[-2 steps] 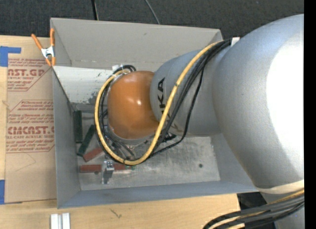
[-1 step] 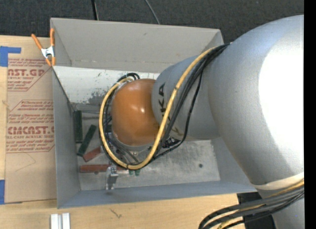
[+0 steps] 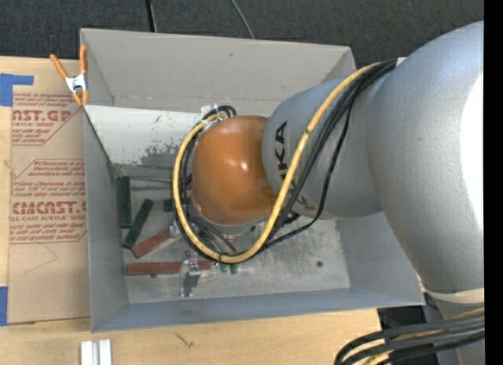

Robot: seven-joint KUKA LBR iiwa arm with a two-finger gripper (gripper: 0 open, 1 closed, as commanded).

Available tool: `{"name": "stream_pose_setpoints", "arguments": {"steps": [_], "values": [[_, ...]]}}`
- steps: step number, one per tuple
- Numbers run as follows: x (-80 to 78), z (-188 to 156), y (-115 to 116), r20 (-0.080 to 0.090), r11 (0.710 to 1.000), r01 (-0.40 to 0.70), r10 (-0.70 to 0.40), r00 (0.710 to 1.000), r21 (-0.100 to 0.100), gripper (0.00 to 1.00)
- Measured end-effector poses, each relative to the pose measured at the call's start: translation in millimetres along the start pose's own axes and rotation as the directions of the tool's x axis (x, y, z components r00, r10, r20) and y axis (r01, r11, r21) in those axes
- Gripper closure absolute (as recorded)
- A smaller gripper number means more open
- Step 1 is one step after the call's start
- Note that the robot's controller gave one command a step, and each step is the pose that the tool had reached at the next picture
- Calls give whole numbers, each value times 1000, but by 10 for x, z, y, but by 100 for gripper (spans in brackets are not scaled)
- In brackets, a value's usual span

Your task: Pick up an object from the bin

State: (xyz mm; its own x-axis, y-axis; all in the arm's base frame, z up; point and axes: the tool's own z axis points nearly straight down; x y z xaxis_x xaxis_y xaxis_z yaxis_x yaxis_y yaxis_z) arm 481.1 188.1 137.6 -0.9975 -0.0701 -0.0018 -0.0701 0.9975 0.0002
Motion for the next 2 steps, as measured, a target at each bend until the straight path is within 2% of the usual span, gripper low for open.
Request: {"name": "stream_pose_setpoints", "arguments": {"steps": [1, 2], "values": [[-30, 645, -31, 6, 996, -91, 91, 996, -4, 0], [-22, 570, -29, 2, 996, -93, 93, 996, -2, 100]]}}
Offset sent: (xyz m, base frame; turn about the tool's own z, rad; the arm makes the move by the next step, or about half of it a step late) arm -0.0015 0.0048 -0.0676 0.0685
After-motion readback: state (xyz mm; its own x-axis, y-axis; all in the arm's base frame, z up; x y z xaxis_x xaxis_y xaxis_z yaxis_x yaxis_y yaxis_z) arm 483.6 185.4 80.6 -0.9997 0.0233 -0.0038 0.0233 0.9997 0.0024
